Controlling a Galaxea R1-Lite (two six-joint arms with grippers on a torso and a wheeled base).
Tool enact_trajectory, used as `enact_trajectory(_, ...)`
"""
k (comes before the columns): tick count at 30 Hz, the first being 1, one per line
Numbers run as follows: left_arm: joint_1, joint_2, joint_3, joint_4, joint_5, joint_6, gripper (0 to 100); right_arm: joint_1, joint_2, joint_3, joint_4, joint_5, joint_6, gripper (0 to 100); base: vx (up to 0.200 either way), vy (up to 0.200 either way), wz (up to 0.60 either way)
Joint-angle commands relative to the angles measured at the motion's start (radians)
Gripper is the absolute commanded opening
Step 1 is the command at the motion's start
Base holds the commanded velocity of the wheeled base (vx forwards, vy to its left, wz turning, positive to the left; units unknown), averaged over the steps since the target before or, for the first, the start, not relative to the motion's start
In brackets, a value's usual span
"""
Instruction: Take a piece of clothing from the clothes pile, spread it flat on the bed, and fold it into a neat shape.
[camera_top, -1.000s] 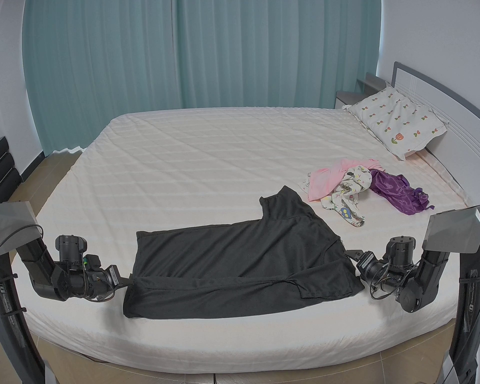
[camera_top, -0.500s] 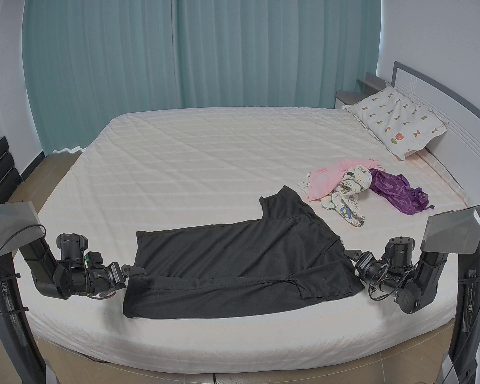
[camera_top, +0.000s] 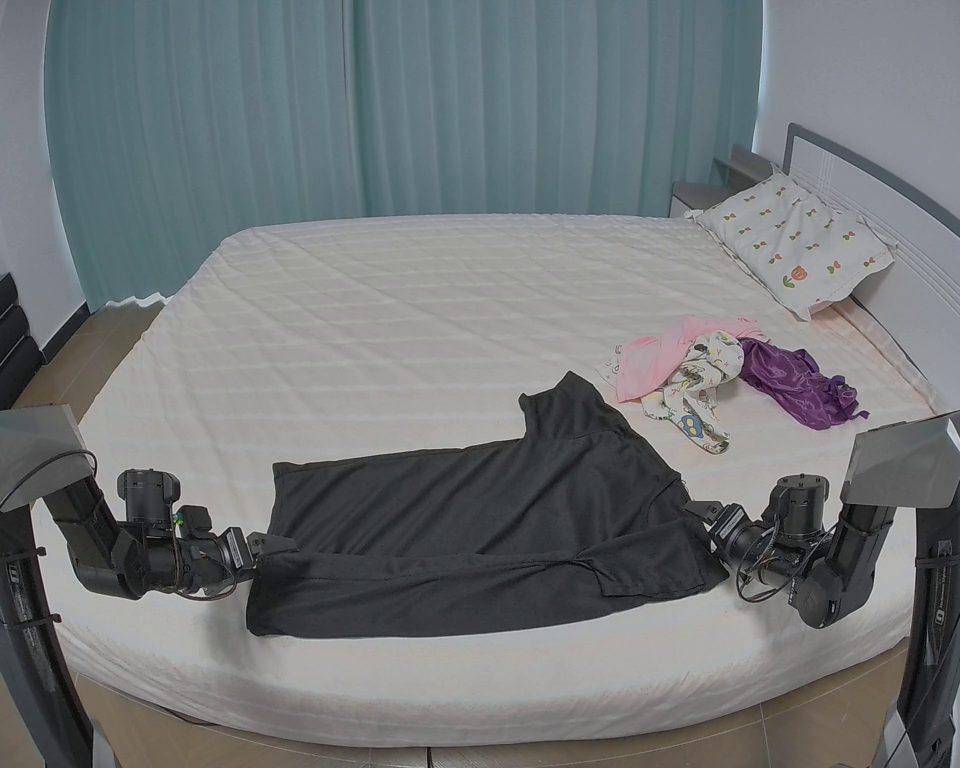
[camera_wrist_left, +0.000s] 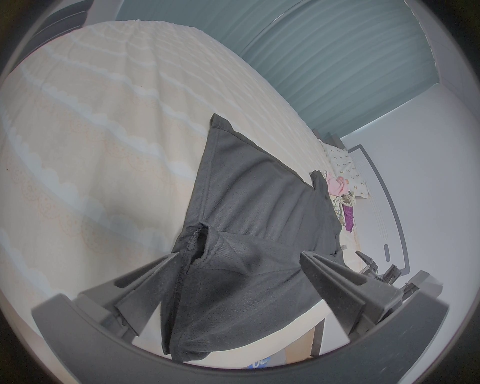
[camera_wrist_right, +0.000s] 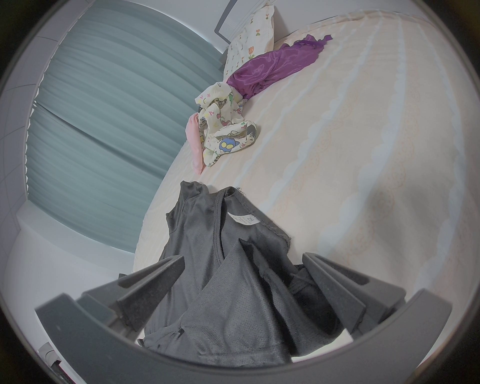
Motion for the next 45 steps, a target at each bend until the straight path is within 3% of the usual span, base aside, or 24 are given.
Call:
enact_trajectory(1,-0.001,0.019,-0.001,0.000,0.000,0.017,100,0.000,0.001,0.000,-0.001,0.000,0.000,100,0.000,0.000,0.00)
enact_trajectory(5,-0.001,0.031,0.002,0.001,0.000,0.059,100,0.000,0.001,0.000,-0.001,0.000,0.000,100,0.000,0.000,0.00)
enact_trajectory(6,-0.001,0.031,0.002,0.001,0.002,0.060,0,0.000,0.001,0.000,-0.001,0.000,0.000,100,0.000,0.000,0.00)
enact_trajectory(22,0.005,-0.001,0.040,0.003,0.013,0.046,0,-0.001,-0.010,0.003,-0.020,0.000,0.000,100,0.000,0.000,0.00)
enact_trajectory(30,0.007,-0.112,0.047,0.006,0.013,-0.130,0,-0.004,-0.010,0.054,-0.124,0.034,-0.002,100,0.000,0.000,0.00)
enact_trajectory(40,0.007,-0.184,0.076,0.046,0.014,-0.142,0,-0.011,-0.013,0.084,-0.176,0.049,-0.005,100,0.000,0.000,0.00)
enact_trajectory(45,0.013,-0.193,0.076,0.078,0.014,-0.142,0,-0.011,-0.020,0.101,-0.176,0.092,-0.022,100,0.000,0.000,0.00)
